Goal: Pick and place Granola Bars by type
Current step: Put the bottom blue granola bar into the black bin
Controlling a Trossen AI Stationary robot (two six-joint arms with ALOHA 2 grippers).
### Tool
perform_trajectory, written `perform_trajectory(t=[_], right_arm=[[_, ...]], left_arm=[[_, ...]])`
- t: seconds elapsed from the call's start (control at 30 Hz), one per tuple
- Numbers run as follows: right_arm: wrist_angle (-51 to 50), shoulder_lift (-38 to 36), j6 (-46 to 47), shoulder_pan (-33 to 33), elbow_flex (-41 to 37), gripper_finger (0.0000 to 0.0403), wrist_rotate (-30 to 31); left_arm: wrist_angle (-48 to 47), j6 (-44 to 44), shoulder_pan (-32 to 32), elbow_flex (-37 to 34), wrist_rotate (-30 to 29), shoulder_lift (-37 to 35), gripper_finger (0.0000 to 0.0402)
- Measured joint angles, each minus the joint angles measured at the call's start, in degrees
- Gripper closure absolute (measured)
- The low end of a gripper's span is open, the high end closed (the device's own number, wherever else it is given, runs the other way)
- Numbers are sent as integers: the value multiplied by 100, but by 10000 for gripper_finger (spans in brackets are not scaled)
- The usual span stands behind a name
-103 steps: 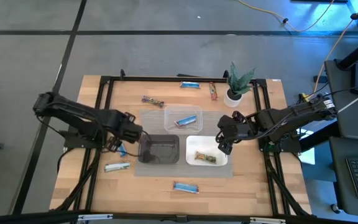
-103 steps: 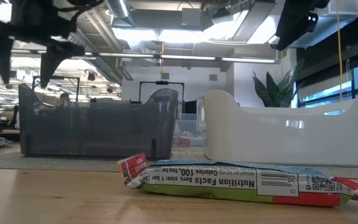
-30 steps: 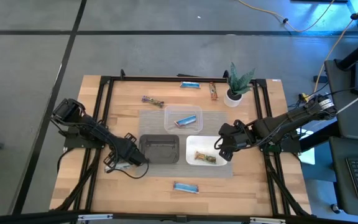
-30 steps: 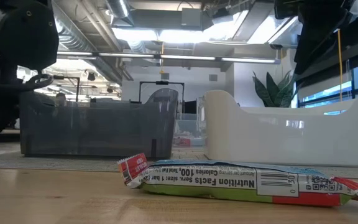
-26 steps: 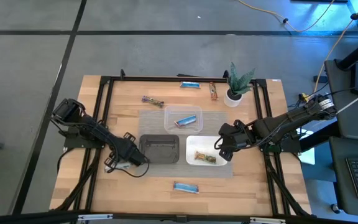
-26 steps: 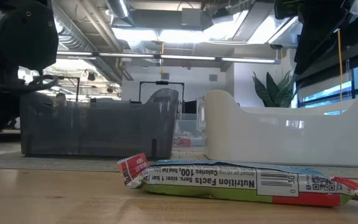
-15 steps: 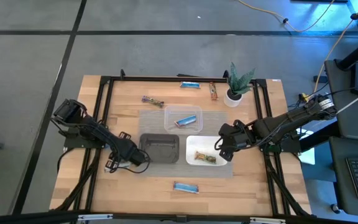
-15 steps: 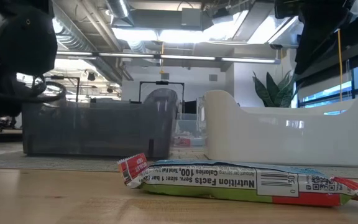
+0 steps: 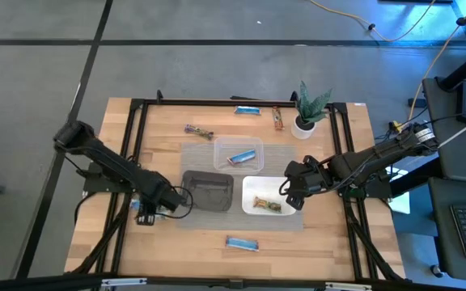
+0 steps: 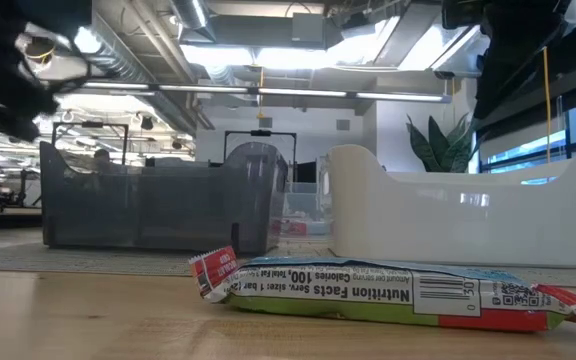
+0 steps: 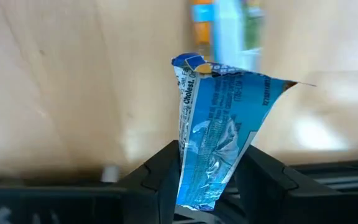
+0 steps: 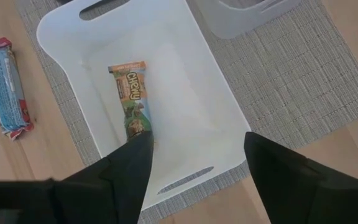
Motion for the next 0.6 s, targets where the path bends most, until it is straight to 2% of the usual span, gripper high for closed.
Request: perform_trajectory(t=[0.1,0.23,0.37,0.6], right_arm=[[0,0,-4,0,1,148,0],[0,0,-40,-1,1,148,2],[1,0,-42,0,1,148,6],[43,0,-42,-1,0,148,9]], left_arm=[[33,-343,0,75,149,-506,270],[674,-721,66,302,78,-1013,270],[1814,-792,243,521,-358,-1246,270],[3802,-89,654,676,-1374,-1312,270]])
